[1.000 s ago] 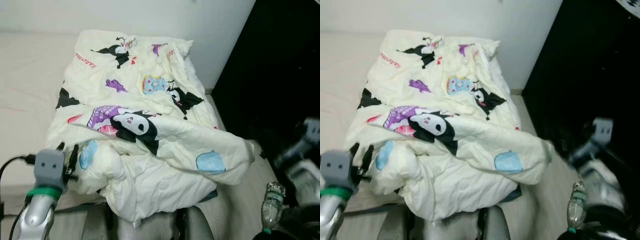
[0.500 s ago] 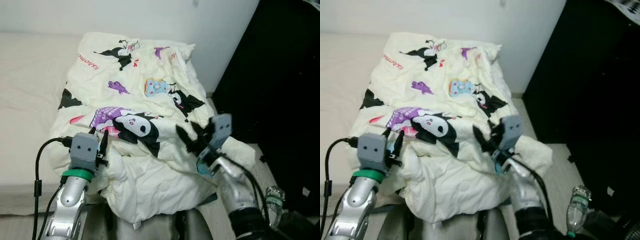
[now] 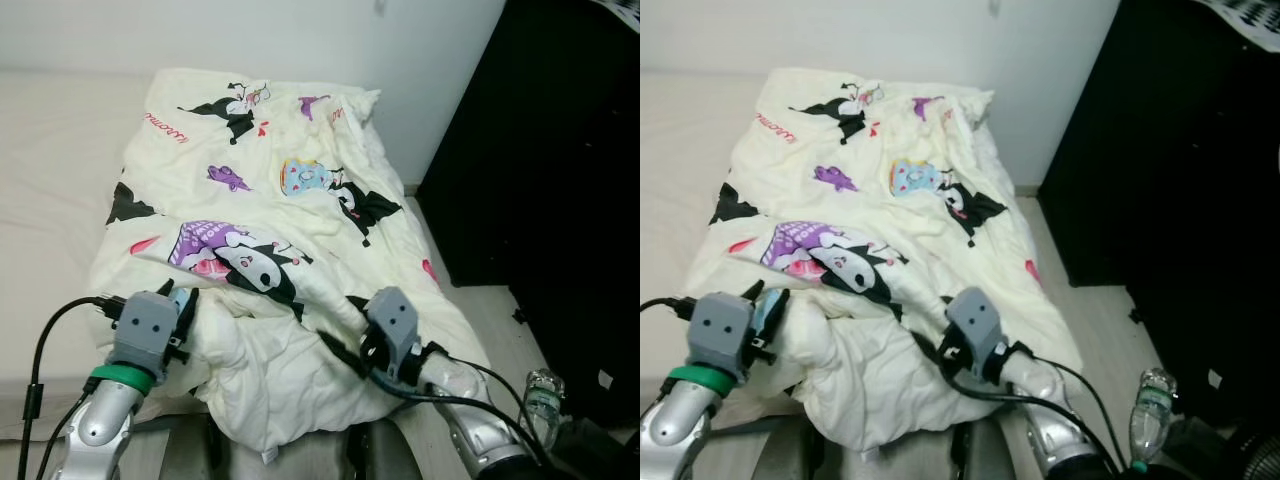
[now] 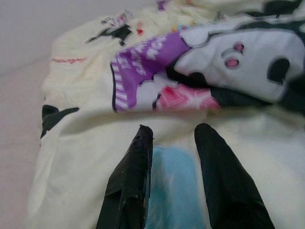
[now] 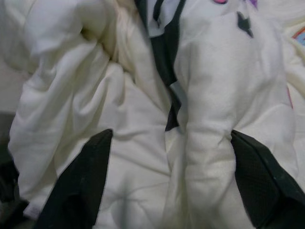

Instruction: Clean up the room

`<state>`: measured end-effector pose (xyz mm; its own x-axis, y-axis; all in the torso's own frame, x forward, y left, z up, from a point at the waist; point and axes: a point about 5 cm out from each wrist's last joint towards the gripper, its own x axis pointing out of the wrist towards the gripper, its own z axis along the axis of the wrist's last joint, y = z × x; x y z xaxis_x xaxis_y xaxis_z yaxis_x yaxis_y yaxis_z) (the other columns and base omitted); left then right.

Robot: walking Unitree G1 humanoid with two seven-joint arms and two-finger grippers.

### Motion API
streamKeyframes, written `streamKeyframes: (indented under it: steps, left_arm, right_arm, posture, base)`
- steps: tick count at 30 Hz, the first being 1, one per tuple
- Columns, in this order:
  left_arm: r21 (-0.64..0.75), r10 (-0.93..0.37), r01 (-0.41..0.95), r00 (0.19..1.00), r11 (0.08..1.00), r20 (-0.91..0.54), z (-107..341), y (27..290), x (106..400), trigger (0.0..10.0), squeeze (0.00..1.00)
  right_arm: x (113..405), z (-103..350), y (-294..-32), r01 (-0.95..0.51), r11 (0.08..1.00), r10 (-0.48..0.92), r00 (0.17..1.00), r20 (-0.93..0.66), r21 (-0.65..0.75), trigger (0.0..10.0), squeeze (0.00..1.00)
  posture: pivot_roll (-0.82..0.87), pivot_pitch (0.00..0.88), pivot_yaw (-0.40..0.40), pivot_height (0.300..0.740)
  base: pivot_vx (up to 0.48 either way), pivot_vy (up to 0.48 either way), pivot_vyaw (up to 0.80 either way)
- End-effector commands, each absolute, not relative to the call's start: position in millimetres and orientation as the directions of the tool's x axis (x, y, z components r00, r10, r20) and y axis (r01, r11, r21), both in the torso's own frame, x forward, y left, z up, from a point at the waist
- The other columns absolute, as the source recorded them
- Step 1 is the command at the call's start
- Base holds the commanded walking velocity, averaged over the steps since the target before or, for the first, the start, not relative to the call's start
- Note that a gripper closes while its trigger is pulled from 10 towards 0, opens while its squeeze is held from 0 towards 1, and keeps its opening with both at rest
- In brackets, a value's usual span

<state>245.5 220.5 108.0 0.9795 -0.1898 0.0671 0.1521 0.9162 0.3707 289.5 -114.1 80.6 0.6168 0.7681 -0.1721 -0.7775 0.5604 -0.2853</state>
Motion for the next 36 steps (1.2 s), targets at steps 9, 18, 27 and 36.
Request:
streamKeyframes:
  steps: [9,18,27,36]
  left_arm:
    - [0.372,-0.459,0.491,0.871,0.788,-0.176,94,230,188,10.0,0.00]
    - [0.187,-0.453,0.522,0.834,0.832,-0.314,46,213,143,10.0,0.00]
    - [0.181,-0.375,0.450,0.864,0.874,-0.335,33,212,129,10.0,0.00]
    - [0.295,-0.182,0.266,0.942,0.918,-0.284,29,236,134,10.0,0.00]
  right_arm:
    - [311,139,-117,-0.723,0.652,0.756,0.645,0.115,-0.228,10.0,1.00]
    - [283,88,-103,-0.910,0.335,0.900,0.386,-0.204,-0.244,10.0,1.00]
    - [280,80,-98,-0.934,0.262,0.900,0.327,-0.287,-0.241,10.0,1.00]
    - [303,67,-83,-0.829,0.364,0.792,0.515,-0.327,-0.425,10.0,1.00]
  posture:
    - [0.07,0.079,-0.106,0.597]
    - [0.08,0.085,-0.115,0.597]
    - [0.08,0.086,-0.117,0.597]
    - [0.08,0.088,-0.117,0.597]
  base:
    - [0.000,0.000,0.00]
    - [0.000,0.000,0.00]
    - [0.000,0.000,0.00]
    - [0.000,0.000,0.00]
